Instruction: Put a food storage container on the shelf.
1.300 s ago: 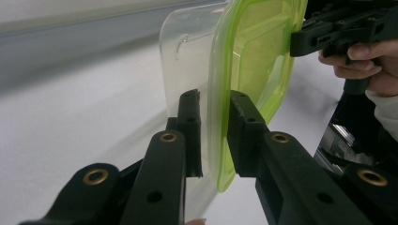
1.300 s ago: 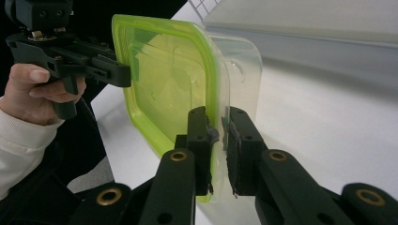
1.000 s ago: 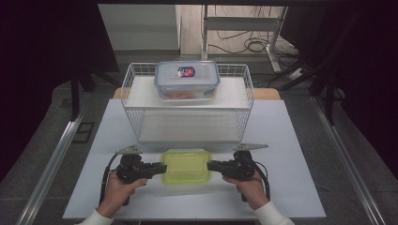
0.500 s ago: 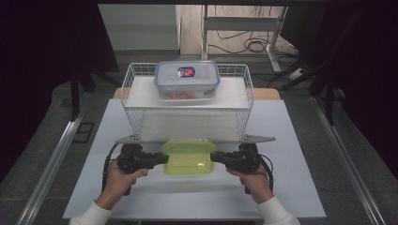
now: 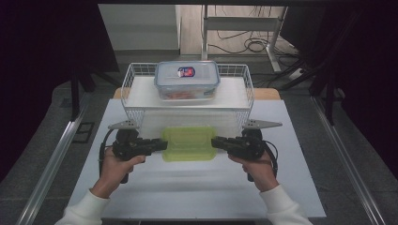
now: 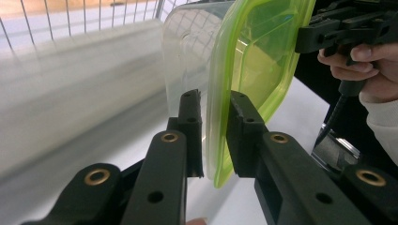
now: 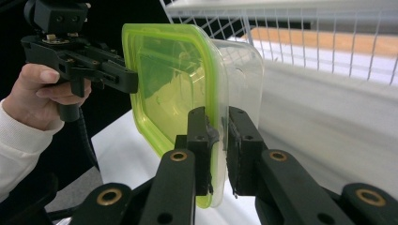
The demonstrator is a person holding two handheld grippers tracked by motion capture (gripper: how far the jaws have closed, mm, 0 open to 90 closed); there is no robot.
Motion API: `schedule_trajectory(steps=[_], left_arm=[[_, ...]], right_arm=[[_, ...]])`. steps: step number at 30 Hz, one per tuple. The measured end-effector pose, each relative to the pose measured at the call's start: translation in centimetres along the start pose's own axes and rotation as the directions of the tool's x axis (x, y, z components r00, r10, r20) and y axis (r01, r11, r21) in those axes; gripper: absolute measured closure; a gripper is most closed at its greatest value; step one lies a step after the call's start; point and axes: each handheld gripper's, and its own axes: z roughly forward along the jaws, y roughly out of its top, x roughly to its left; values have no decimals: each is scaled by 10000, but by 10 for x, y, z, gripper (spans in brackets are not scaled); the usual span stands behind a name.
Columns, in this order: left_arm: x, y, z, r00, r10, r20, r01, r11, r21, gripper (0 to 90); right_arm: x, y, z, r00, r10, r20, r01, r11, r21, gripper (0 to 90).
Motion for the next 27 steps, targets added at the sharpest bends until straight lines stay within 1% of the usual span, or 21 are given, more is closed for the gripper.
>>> schedule_trajectory(steps=[6, 9, 12, 17, 22, 24, 27], left_arm=[[-4, 26, -10, 9995, 285, -133, -287, 9995, -148, 786], [-5, 41, -15, 9989, 441, -131, -444, 9986, -272, 787], [-7, 54, -20, 9985, 503, -209, -510, 9981, -342, 789], [-9, 73, -27, 9972, 697, -261, -709, 9964, -473, 787], [-6, 93, -33, 9960, 827, -338, -845, 9949, -557, 789], [-4, 100, -35, 9959, 863, -280, -878, 9945, -572, 789], [2, 114, -38, 9959, 863, -289, -879, 9943, -603, 788]], right_arm=[[8, 28, -8, 9989, -450, 114, 452, 9988, -203, 802], [10, 43, -12, 9984, -544, 116, 548, 9979, -333, 802], [13, 56, -15, 9975, -691, 132, 696, 9968, -396, 801], [14, 78, -19, 9967, -800, 126, 805, 9953, -534, 802], [17, 100, -21, 9943, -1033, 255, 1047, 9926, -612, 802], [17, 109, -20, 9928, -1155, 331, 1173, 9914, -586, 803], [15, 121, -19, 9925, -1162, 380, 1184, 9910, -628, 803]])
